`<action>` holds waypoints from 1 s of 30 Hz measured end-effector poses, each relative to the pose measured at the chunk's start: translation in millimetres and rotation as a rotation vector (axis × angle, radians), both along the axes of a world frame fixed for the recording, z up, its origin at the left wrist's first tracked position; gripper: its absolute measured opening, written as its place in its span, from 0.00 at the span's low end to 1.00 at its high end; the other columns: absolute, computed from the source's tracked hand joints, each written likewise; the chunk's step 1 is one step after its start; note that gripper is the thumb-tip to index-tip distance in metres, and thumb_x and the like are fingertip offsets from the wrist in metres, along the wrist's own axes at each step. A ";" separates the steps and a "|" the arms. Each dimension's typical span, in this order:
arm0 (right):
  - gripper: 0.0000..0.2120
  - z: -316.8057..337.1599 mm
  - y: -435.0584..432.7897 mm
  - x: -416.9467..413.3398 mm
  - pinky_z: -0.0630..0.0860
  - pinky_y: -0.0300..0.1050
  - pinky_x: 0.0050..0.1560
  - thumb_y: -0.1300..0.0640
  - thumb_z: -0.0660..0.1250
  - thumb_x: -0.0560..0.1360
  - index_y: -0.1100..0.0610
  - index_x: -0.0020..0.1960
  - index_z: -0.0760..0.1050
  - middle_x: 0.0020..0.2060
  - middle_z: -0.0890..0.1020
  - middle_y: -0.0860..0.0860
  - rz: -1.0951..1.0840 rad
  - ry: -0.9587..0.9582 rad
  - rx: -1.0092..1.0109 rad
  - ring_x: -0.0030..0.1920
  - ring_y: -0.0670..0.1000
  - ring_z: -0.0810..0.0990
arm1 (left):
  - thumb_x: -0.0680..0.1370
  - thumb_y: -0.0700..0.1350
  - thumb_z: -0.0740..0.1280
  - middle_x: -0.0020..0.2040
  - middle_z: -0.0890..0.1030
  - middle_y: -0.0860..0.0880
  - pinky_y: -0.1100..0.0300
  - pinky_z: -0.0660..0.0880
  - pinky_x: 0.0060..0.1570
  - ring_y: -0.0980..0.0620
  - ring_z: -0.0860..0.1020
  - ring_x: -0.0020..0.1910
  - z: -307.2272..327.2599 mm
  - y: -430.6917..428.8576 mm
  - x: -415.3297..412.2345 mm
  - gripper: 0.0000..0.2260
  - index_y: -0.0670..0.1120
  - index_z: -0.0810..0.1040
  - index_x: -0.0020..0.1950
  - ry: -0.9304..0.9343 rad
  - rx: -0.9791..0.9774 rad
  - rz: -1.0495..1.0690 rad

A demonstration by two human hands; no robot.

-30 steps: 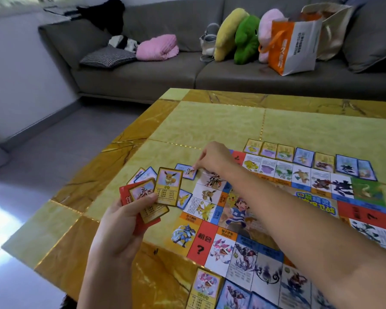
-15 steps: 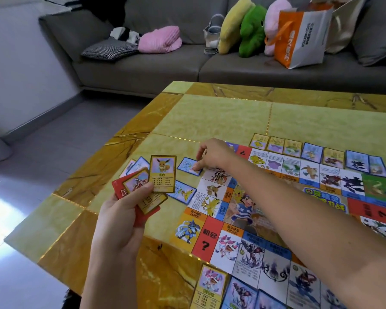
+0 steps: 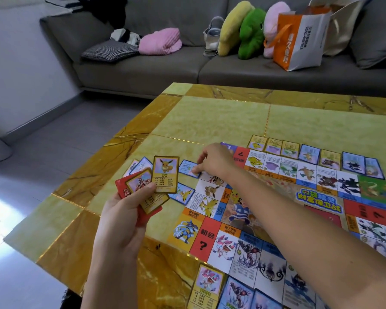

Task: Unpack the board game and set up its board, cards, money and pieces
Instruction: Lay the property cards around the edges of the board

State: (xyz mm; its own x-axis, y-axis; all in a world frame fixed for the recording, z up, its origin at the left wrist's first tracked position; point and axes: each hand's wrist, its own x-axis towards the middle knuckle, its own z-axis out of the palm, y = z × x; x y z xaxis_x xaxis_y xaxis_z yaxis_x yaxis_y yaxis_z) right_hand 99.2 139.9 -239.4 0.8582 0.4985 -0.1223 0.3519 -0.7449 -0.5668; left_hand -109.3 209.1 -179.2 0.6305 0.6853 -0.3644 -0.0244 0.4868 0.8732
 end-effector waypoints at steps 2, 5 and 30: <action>0.14 0.0 1.5 -0.4 0.62 0.50 0.60 0.46 0.78 0.63 0.51 0.44 0.82 0.49 0.82 0.49 -0.006 -0.008 -0.011 0.59 0.54 0.73 | 0.72 0.33 0.69 0.39 0.85 0.44 0.64 0.79 0.28 0.51 0.84 0.35 -0.8 0.3 0.1 0.07 0.40 0.77 0.48 0.004 0.006 -0.002; 0.14 -0.5 1.1 -1.0 0.62 0.50 0.61 0.46 0.78 0.64 0.52 0.44 0.82 0.49 0.82 0.50 0.004 -0.021 -0.023 0.57 0.53 0.74 | 0.71 0.34 0.69 0.40 0.85 0.44 0.63 0.80 0.31 0.50 0.84 0.36 -1.1 -0.2 0.7 0.08 0.40 0.77 0.49 0.003 0.000 -0.013; 0.08 61.3 -24.3 -13.1 0.77 0.34 0.31 0.65 0.68 0.75 0.67 0.53 0.78 0.36 0.82 0.56 0.078 0.307 0.459 0.31 0.47 0.80 | 0.78 0.34 0.64 0.43 0.83 0.44 0.62 0.80 0.33 0.53 0.84 0.37 -28.0 7.6 30.7 0.06 0.42 0.75 0.51 -0.119 -0.144 0.099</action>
State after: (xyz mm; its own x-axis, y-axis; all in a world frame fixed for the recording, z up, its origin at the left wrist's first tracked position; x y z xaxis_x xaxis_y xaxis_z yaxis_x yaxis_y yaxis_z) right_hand 86.1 115.6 -178.1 0.7760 0.6199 -0.1164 0.1637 -0.3762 -0.9120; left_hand -78.7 216.7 -207.2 0.6074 0.6922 -0.3898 -0.1768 0.5962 0.7832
